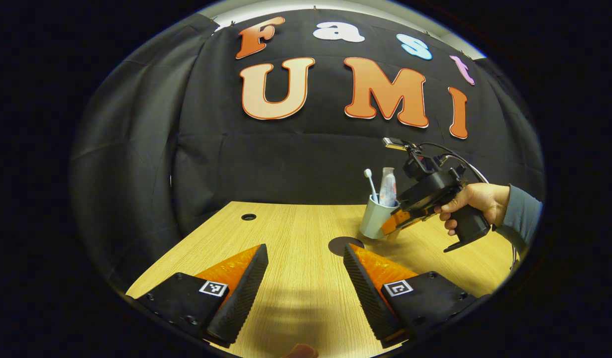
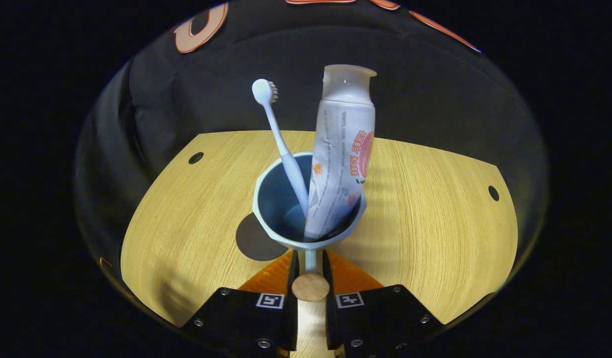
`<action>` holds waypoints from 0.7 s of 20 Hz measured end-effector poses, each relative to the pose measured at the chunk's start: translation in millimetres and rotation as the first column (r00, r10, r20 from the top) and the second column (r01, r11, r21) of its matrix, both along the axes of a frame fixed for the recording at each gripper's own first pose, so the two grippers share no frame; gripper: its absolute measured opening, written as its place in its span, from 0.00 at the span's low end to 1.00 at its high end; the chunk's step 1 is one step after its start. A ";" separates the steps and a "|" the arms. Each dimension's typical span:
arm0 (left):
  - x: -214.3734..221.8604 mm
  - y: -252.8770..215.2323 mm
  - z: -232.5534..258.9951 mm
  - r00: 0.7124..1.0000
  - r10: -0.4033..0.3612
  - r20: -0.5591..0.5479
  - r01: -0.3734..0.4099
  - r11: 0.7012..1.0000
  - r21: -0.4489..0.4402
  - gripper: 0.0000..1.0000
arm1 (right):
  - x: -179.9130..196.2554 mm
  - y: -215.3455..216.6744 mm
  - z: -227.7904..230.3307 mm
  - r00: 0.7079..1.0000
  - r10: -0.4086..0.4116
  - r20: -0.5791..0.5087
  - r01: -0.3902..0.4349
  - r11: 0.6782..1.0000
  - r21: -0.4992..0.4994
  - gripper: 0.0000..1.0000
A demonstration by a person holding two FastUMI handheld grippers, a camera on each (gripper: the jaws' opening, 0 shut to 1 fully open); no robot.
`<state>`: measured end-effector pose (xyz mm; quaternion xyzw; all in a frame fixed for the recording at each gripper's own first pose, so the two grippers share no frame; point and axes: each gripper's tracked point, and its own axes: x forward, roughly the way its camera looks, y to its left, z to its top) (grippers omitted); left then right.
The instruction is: Put the toothbrush and toothpaste on the desktop into the cup, then pick up the cup and place it on the coaster on the desktop.
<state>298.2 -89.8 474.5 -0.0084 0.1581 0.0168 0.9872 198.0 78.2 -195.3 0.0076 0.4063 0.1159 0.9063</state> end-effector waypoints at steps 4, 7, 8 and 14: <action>-10.3 7.4 -8.3 1.000 0.006 -0.005 -0.006 1.000 -0.016 0.98 | 1.5 -0.7 -0.7 0.999 0.039 0.000 -0.039 0.999 -0.010 0.23; -11.1 11.6 -11.8 1.000 0.017 -0.010 -0.017 1.000 -0.018 0.98 | 2.2 -1.9 0.4 0.999 0.049 -0.005 -0.049 0.999 -0.014 0.23; -11.7 13.5 -13.1 1.000 0.018 -0.009 -0.019 1.000 -0.019 0.98 | 2.4 -2.0 0.0 0.999 0.051 -0.007 -0.052 0.999 -0.015 0.23; -14.8 14.4 -17.7 1.000 0.026 0.000 -0.026 0.999 -0.033 0.98 | 3.9 -6.0 2.1 0.997 0.071 -0.034 -0.072 0.997 -0.027 0.23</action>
